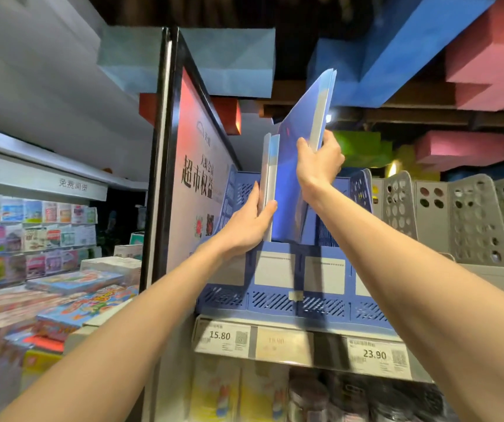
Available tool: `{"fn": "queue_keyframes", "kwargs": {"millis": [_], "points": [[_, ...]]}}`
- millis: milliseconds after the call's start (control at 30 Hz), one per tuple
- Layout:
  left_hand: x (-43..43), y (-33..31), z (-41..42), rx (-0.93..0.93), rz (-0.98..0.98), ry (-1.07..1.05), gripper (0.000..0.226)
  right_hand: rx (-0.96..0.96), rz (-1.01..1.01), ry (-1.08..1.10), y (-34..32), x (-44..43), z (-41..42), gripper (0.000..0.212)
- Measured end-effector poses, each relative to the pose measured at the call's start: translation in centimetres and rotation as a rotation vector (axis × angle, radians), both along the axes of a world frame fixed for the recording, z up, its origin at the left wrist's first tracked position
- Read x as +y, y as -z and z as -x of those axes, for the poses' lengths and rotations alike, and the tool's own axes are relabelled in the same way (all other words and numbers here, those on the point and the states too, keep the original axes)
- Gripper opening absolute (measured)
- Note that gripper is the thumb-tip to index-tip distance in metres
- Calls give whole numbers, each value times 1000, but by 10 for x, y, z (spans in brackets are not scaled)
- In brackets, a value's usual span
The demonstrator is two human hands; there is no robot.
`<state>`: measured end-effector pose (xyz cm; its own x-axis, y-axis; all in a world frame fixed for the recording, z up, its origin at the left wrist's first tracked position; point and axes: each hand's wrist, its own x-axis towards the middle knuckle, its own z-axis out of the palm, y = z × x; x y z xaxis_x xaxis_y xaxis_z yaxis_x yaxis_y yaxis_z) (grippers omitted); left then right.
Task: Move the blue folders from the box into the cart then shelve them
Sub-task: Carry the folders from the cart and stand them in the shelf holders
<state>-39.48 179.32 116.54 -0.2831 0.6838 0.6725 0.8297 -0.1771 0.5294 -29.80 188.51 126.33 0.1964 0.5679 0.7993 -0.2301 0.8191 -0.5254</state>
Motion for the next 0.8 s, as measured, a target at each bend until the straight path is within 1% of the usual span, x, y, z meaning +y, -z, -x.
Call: {"fn": "queue_keyframes", "kwargs": {"millis": [200, 333, 467, 667, 733, 800], "points": [[-2, 1, 0, -24, -15, 61, 69, 23, -6, -99, 6, 8, 9, 24], [-1, 0, -1, -21, -9, 37, 68, -9, -88, -104, 9, 9, 14, 25], [-1, 2, 1, -27, -6, 23, 69, -32, -49, -147, 14, 10, 18, 34], [0, 1, 0, -25, -4, 23, 71, -150, -62, -192, 7, 13, 17, 35], [2, 0, 2, -44, 0, 40, 78, -164, -61, -217, 5, 10, 22, 35], [2, 1, 6, -57, 0, 82, 95, -199, -46, -247, 5, 9, 25, 41]]}}
